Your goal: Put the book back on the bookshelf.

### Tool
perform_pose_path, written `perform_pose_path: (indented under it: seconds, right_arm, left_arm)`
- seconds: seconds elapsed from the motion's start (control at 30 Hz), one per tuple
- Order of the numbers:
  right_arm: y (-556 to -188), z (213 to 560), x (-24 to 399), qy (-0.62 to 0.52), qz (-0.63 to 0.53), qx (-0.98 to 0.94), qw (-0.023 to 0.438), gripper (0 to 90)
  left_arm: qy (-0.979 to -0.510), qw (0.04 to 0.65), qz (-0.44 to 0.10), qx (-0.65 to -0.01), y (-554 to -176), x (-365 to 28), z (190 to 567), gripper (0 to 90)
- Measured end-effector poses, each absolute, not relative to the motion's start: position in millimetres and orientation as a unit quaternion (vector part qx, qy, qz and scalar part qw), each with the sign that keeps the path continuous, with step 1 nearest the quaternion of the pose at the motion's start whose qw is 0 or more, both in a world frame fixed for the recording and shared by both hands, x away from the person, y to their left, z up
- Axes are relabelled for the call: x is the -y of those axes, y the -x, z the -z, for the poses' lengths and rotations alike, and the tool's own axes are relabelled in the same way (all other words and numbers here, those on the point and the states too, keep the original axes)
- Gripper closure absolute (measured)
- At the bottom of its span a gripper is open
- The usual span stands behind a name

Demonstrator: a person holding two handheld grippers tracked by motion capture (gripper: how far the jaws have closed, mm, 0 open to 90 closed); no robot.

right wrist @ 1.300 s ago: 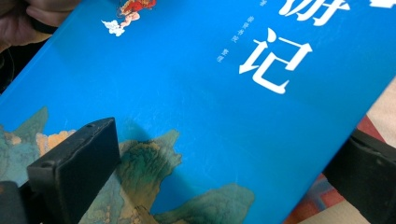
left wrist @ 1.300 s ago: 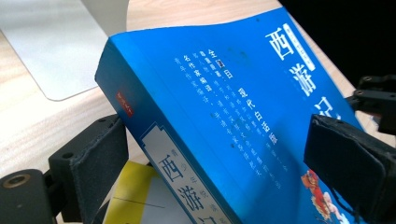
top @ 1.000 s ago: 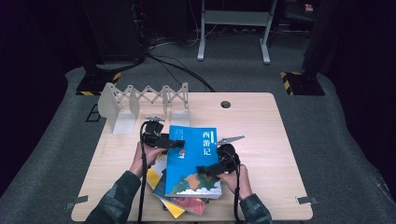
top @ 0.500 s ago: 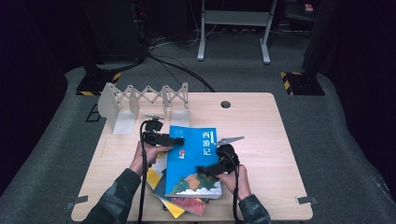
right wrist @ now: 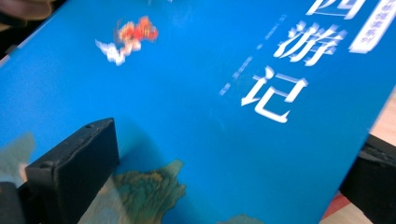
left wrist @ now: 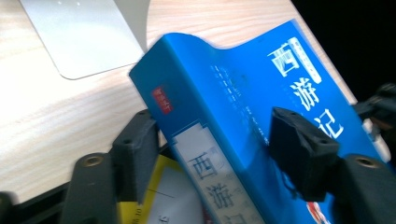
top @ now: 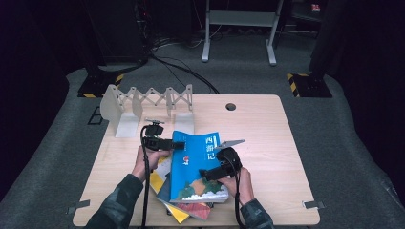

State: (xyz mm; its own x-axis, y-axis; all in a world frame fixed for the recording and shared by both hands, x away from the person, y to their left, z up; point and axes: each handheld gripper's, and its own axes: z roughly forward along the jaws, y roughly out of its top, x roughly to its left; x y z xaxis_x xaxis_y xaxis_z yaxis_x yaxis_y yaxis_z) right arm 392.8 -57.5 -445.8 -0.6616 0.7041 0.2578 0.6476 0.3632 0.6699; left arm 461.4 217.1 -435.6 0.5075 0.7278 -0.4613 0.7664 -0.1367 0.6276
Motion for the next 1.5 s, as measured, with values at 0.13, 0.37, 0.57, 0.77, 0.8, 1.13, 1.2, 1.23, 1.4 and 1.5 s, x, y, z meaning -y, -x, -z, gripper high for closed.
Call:
perform_pose_path:
  seconds: [0.13,0.37,0.57,0.77,0.8,1.13,1.2,1.23,1.4,1.5]
  right_arm:
    - [-393,446,61,-0.422,-0.384,-0.820,0.032,0.0]
    - [-403,459,75,-0.447,-0.400,-0.799,-0.050,0.0]
    - [-404,458,71,-0.438,-0.402,-0.803,-0.037,0.0]
    - [-403,457,70,-0.433,-0.401,-0.807,-0.032,0.0]
    - [-404,457,70,-0.432,-0.402,-0.807,-0.031,0.0]
    - [-403,458,71,-0.424,-0.411,-0.807,-0.024,0.0]
    - [-403,459,71,-0.429,-0.417,-0.801,-0.024,0.0]
    - [-402,460,71,-0.429,-0.419,-0.800,-0.023,0.1]
    - [-401,457,64,-0.418,-0.417,-0.807,-0.011,0.8]
    - [-402,455,59,-0.412,-0.413,-0.812,-0.010,0.8]
  left_arm:
    - [-0.765,0.420,0.005,-0.489,-461,-212,429,38.5]
    - [-0.773,0.410,-0.010,-0.483,-458,-207,421,38.5]
    - [-0.774,0.408,-0.006,-0.484,-458,-208,419,37.6]
    - [-0.776,0.405,0.020,-0.482,-465,-203,427,33.4]
    - [-0.778,0.405,0.022,-0.480,-466,-202,428,32.5]
    - [-0.774,0.417,0.025,-0.477,-468,-203,424,39.0]
    - [-0.769,0.427,0.028,-0.475,-466,-205,421,43.4]
    - [-0.771,0.428,0.025,-0.471,-466,-206,420,44.4]
    - [-0.772,0.432,0.009,-0.466,-459,-210,411,45.9]
    - [-0.772,0.434,0.004,-0.465,-456,-213,406,45.8]
